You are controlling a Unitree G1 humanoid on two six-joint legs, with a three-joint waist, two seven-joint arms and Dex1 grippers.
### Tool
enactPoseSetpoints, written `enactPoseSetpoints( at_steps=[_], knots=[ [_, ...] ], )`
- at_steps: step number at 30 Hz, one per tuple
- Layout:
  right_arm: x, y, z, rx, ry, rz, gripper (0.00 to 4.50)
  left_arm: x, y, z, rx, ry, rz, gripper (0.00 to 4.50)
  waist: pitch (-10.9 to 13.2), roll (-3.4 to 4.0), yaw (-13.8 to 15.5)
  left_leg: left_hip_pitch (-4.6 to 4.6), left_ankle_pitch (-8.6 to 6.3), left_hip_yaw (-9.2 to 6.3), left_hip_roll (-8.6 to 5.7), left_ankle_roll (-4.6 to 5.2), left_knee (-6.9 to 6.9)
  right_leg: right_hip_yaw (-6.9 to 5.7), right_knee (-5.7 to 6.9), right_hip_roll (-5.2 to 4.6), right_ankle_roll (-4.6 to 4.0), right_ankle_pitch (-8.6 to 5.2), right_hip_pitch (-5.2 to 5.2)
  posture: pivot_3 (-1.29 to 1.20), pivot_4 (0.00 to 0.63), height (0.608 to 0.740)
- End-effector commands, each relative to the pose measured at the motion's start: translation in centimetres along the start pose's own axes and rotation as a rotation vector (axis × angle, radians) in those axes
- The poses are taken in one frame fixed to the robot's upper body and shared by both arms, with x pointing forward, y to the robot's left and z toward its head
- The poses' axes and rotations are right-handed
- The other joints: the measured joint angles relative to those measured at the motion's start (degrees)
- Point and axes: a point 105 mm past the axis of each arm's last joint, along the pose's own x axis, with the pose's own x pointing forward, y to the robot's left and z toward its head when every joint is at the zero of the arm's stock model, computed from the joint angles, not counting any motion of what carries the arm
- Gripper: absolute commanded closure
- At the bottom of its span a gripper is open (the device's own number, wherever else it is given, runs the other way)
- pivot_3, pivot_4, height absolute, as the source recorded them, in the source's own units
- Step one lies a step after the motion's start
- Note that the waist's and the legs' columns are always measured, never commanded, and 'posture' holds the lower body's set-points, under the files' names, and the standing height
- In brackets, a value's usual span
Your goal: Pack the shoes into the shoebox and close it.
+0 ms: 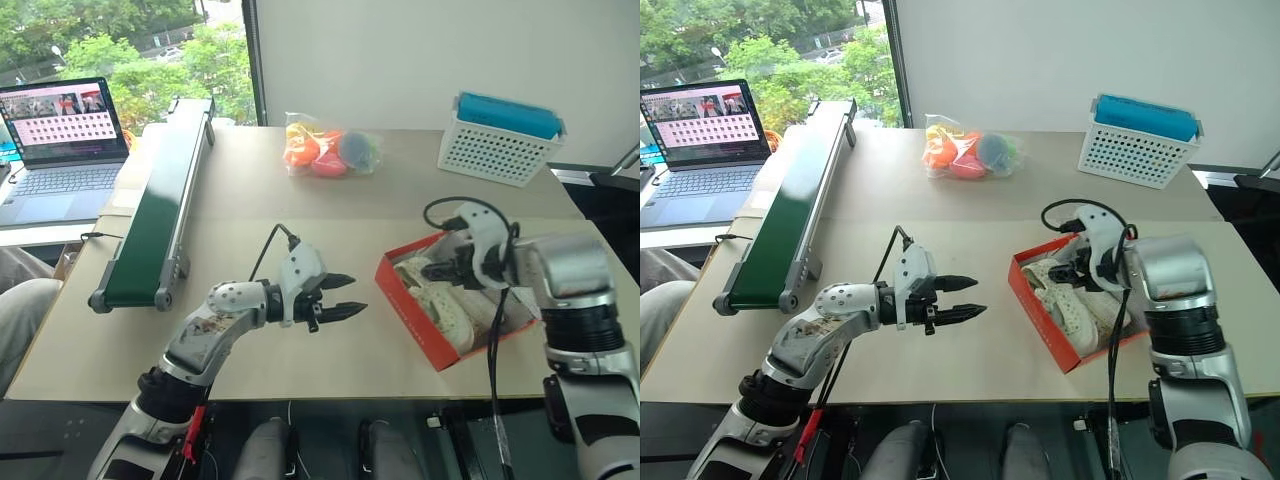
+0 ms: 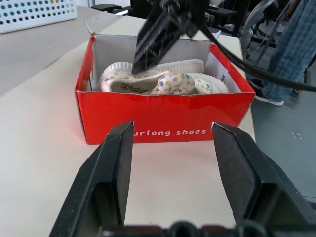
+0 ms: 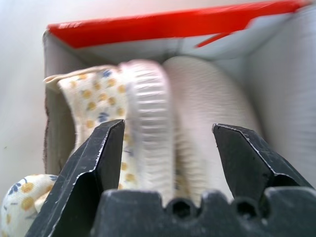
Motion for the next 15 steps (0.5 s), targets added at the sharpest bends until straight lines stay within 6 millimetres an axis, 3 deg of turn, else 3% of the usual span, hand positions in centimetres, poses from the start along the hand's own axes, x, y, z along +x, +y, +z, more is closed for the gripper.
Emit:
enactPoseSetpoints(
  at_steps=[1, 4, 7, 10, 15],
  knots=[
    [-3.6, 0.0, 3.2, -0.058, -0.127, -0.016, 1.03, 0.2, -0.1, 1.2, 0.052, -0.035, -0.022, 1.86, 0.02, 0.03, 0.0, 0.0, 0.0, 0.0, 0.0, 0.01, 0.0, 0.0, 0.0, 0.0, 0.0, 0.0, -0.01, 0.0, 0.15, 0.705],
    [-5.6, 0.9, 4.1, -0.114, -0.16, 0.025, 1.03, 0.3, 0.0, 1.2, 0.054, -0.034, -0.025, 1.86, 0.05, 0.08, 0.0, -0.06, -0.03, 0.0, 0.0, 0.05, 0.0, 0.02, 0.02, 0.0, 0.0, 0.0, -0.09, 0.0, 0.15, 0.705],
    [-7.5, 3.5, 3.5, -0.244, -0.163, 0.179, 1.03, 0.4, 0.1, 1.2, 0.057, -0.034, -0.027, 1.86, 0.06, 0.09, 0.11, -0.1, -0.16, -0.02, 0.0, 0.28, 0.0, 0.01, -0.01, 0.0, 0.01, 0.0, -0.1, 0.0, 0.15, 0.705],
    [-9.8, 6.9, 0.6, -0.37, -0.08, 0.417, 1.03, 0.5, 0.2, 1.3, 0.058, -0.035, -0.03, 1.86, 0.08, 0.1, 0.29, -0.2, -0.23, -0.09, -0.04, 0.4, 0.01, 0.01, -0.07, -0.02, 0.02, -0.01, -0.11, 0.0, 0.15, 0.705],
    [-9.4, 7.7, -3.4, -0.405, 0.052, 0.45, 1.03, 0.6, 0.2, 1.3, 0.058, -0.038, -0.036, 1.86, 0.08, 0.09, 0.04, -0.13, -0.32, -0.12, -0.02, 0.53, 0.08, -0.02, -0.17, -0.05, 0.05, 0.01, 0.07, 0.0, 0.15, 0.705]
  ],
)
